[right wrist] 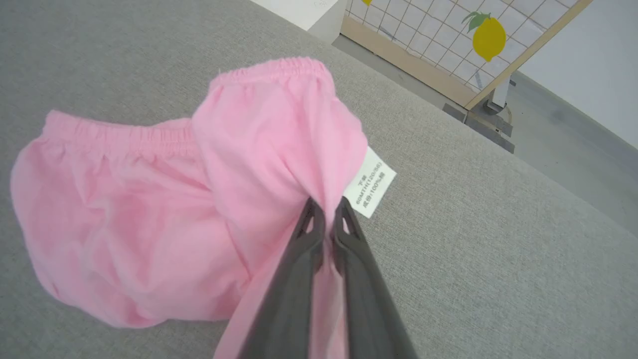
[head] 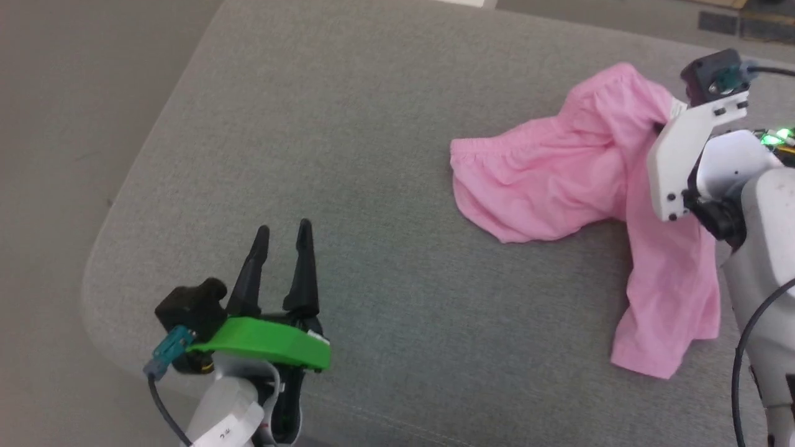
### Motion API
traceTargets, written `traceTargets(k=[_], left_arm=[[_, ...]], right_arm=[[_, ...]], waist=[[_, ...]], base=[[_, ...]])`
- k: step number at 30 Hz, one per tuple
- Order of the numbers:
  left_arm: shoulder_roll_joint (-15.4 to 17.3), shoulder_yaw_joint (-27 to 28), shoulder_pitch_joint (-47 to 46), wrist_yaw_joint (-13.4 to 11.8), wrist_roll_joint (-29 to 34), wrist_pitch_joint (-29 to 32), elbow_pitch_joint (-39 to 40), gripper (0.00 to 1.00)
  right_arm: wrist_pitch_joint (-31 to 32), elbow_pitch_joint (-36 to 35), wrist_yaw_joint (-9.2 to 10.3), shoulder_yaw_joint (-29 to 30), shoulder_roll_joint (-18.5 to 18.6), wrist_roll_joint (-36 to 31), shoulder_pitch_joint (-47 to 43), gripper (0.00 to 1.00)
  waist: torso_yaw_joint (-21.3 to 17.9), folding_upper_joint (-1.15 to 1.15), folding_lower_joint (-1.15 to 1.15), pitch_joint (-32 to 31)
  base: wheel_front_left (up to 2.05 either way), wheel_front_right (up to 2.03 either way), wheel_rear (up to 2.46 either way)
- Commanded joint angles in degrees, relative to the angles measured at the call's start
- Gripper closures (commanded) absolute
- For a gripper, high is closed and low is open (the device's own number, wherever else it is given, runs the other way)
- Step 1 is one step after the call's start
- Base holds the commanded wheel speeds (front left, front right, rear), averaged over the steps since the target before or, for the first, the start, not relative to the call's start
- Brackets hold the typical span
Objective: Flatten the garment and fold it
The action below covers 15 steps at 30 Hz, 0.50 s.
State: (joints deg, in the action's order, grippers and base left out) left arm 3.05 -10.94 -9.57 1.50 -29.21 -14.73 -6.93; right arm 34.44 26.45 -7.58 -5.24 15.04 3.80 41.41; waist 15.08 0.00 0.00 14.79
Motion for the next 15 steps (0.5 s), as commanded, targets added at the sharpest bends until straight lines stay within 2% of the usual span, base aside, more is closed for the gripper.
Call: traceTargets(k=[1,2,8,15], left_arm=[[-0.2,-0.4,-1.2,0.2,-0.6,-0.3,0.1,0.00],[-0.2,-0.6,-1.3,0.2,-0.7,-0.3,0.0,0.00],[-0.2,-0.6,-1.3,-0.2,-1.2,-0.3,-0.7,0.00],[-0.2,0.4,-0.6,-0.4,-1.2,-0.3,-0.9,0.00]], right_arm=[[-0.9,1.8,0.09,0.0,-0.1,-0.2,0.8,0.21],[-1.4,2.8,0.09,-0.3,-0.1,-0.5,1.2,0.00],[-7.4,5.6,0.09,0.5,-0.6,-0.6,2.6,0.00],[-20.8,-1.7,0.09,2.8,-2.5,3.4,-1.2,0.00]], waist=[[1.5,0.00,0.00,1.4],[1.6,0.00,0.00,1.5],[1.2,0.00,0.00,0.5],[-1.9,0.00,0.00,-3.0]], base=[[0.00,0.00,0.00],[0.00,0.00,0.00],[0.00,0.00,0.00],[0.00,0.00,0.00]])
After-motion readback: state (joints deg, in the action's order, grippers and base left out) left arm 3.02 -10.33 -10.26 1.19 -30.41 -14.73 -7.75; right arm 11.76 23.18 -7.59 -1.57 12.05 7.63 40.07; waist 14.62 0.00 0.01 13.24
